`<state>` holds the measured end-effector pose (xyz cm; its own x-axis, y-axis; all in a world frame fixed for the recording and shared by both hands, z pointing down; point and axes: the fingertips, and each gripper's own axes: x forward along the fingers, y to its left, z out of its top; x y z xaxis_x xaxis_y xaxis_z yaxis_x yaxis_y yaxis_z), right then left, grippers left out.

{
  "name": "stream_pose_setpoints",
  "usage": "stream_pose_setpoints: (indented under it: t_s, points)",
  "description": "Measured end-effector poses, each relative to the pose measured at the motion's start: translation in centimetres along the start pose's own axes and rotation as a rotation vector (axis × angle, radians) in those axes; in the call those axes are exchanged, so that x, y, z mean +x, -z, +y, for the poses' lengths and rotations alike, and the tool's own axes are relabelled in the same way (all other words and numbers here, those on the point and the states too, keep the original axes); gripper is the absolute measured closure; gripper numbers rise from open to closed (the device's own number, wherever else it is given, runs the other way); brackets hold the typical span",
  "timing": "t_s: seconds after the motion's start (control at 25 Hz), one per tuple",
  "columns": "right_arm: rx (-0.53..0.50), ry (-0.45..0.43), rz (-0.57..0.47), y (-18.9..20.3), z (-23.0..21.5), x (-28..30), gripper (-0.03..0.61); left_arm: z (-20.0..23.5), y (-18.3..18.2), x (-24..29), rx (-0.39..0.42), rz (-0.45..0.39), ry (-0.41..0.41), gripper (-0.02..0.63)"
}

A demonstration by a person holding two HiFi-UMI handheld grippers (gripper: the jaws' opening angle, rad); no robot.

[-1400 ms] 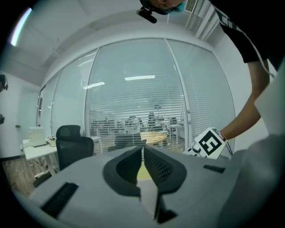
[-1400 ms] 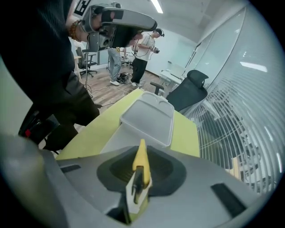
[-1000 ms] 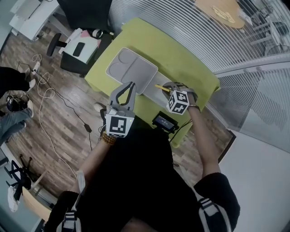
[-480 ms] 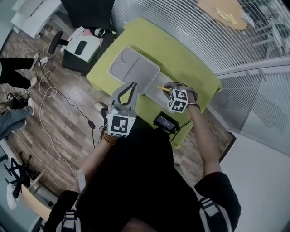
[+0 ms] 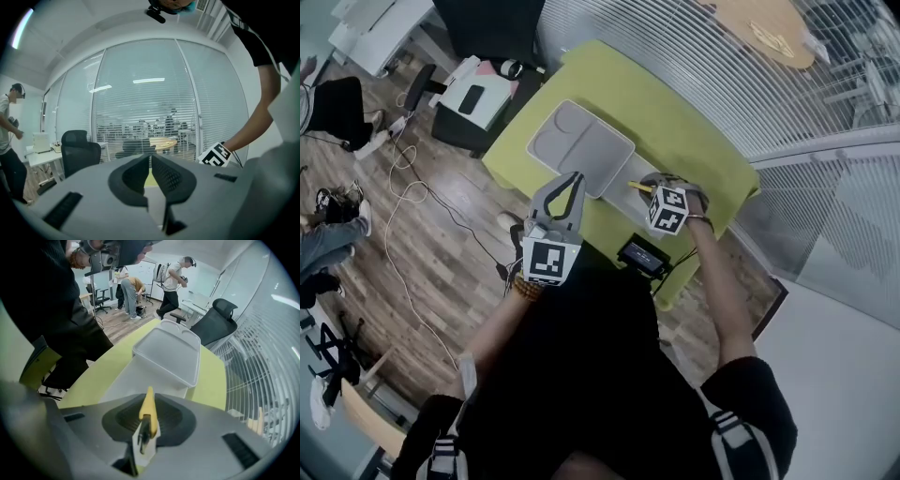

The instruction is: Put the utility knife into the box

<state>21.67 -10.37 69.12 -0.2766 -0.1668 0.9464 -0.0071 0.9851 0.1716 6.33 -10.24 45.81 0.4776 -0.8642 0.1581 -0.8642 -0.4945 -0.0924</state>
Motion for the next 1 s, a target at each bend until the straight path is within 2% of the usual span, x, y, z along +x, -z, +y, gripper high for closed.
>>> stream_pose_setpoints:
  t_s: [0.44, 1.0]
  points:
    - [0.012, -0.015, 0.011, 0.2, 0.3, 0.8, 0.520, 0.2, 0.1, -0.2, -0.004, -0.016, -0.009, 0.603]
    - [0.027, -0.008, 0.006, 0.2, 0.2, 1.7, 0.518, 0.5, 0.7, -0.4, -0.015, 0.012, -0.020, 0.603]
